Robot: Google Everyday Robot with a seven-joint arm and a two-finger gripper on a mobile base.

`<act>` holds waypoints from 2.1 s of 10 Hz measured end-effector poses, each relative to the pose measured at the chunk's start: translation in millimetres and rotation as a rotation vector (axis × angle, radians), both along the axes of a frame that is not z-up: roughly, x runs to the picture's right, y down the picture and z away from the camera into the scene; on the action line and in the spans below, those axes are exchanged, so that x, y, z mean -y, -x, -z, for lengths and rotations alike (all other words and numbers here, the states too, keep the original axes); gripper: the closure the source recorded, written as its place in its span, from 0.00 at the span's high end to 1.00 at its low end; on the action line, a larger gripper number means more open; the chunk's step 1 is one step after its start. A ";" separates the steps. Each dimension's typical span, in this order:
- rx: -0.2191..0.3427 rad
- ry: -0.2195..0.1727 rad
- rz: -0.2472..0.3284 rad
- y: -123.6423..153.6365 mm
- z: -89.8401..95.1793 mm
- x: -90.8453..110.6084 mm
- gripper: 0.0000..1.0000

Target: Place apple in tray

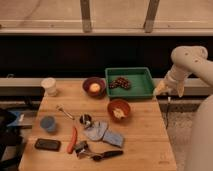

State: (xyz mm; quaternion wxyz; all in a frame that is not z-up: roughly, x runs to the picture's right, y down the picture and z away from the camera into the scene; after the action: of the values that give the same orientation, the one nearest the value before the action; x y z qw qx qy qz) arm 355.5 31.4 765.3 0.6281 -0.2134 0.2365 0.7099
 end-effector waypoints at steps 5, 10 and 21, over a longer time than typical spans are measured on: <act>0.000 0.000 0.000 0.0 0.0 0.0 0.80; 0.000 0.000 0.000 0.0 0.1 0.1 0.80; 0.018 -0.026 0.014 3.6 1.0 4.3 0.80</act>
State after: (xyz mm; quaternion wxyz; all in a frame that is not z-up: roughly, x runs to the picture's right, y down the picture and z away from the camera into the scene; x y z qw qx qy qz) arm 351.9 27.0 764.3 0.6378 -0.2103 0.2230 0.7066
